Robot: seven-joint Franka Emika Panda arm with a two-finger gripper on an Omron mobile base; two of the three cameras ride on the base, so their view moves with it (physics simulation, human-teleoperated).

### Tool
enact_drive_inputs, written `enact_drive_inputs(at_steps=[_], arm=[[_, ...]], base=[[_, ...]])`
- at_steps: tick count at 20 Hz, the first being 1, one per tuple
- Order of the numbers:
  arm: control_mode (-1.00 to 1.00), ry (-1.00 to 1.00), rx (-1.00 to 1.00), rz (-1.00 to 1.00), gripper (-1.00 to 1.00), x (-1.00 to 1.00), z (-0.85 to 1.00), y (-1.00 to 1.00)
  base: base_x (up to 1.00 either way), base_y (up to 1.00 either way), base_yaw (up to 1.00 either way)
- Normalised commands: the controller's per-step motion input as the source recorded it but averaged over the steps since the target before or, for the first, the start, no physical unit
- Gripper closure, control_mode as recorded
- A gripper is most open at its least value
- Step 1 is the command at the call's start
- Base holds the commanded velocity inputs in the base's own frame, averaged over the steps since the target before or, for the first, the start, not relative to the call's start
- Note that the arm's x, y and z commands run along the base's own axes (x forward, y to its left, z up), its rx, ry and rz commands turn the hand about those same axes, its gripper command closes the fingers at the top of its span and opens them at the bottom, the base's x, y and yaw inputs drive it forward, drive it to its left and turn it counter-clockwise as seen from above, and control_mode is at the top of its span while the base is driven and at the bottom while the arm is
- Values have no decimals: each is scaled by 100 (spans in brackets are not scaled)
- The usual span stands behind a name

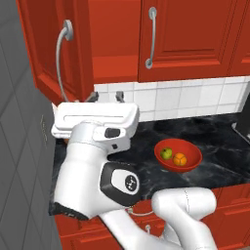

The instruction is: Open the cabinet. Pick the orange and pear from the cabinet and place them into the bowl. Then close the cabinet.

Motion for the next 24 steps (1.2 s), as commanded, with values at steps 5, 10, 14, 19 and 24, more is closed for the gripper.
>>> enact_drive_inputs(at_steps=[5,10,14,19,24], arm=[[-100,-1,-1,0,-100,-21,-10,40],[-100,-9,0,0,-100,-39,0,9],[-100,-10,0,0,-100,-73,0,0],[-100,-4,0,0,-100,-7,-3,19],[-100,0,0,-4,-100,54,-21,64]], base=[[0,0,0],[0,0,0],[0,0,0],[0,0,0],[0,0,0]])
